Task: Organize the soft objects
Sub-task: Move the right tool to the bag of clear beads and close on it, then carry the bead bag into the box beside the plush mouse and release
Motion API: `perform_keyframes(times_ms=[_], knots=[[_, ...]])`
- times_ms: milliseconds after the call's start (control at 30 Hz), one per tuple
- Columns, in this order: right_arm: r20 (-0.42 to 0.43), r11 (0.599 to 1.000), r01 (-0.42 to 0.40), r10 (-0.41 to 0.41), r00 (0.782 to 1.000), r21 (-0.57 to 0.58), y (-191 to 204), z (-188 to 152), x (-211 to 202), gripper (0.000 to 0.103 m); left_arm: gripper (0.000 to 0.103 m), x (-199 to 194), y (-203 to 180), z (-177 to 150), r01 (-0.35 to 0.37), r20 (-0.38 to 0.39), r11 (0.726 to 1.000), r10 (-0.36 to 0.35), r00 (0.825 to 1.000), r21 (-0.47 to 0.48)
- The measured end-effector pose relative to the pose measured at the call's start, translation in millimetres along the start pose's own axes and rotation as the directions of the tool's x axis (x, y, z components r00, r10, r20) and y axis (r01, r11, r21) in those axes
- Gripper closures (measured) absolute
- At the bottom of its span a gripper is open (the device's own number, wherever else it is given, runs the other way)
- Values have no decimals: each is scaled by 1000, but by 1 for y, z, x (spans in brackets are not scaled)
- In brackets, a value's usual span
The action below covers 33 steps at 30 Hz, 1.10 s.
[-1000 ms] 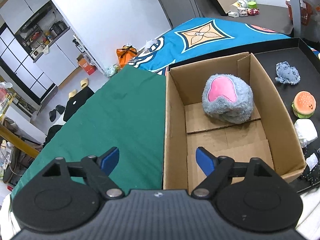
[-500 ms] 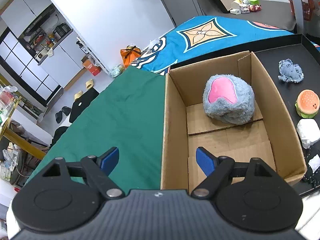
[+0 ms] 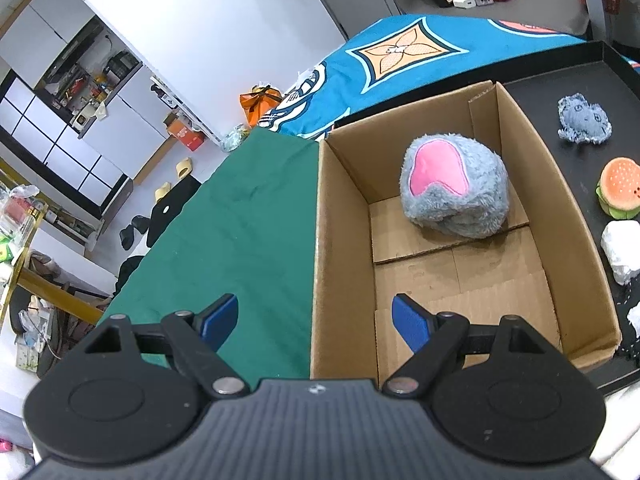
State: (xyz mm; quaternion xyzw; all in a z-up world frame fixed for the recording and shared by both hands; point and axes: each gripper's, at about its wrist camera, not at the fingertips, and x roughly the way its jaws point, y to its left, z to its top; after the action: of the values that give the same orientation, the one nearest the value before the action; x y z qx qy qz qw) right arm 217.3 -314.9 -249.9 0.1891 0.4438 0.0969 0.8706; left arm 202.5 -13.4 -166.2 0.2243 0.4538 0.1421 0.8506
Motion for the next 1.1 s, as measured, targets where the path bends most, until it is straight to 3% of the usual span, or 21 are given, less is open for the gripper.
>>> perform_keyframes(times_ms=[67, 200, 533, 700, 1100], knots=[[-4, 1000, 2, -2, 1000, 24, -4, 1, 4, 57, 20, 1, -1, 0, -2, -3, 1000, 2, 1000, 8], [-4, 999, -9, 9, 1000, 37, -4, 2, 10, 56, 20, 3, -3, 0, -4, -8, 1000, 4, 1000, 16], [41, 990, 66, -61, 997, -123, 17, -2, 20, 57, 20, 3, -5, -1, -1, -1, 1000, 1, 1000, 14], [35, 995, 27, -23, 999, -98, 15, 3, 16, 76, 20, 1, -1, -3, 10, 15, 1000, -10, 1000, -2], [108, 991, 44, -30, 994, -125, 29, 10, -1, 82, 20, -6, 13, -10, 47, 41, 997, -44, 998, -58]])
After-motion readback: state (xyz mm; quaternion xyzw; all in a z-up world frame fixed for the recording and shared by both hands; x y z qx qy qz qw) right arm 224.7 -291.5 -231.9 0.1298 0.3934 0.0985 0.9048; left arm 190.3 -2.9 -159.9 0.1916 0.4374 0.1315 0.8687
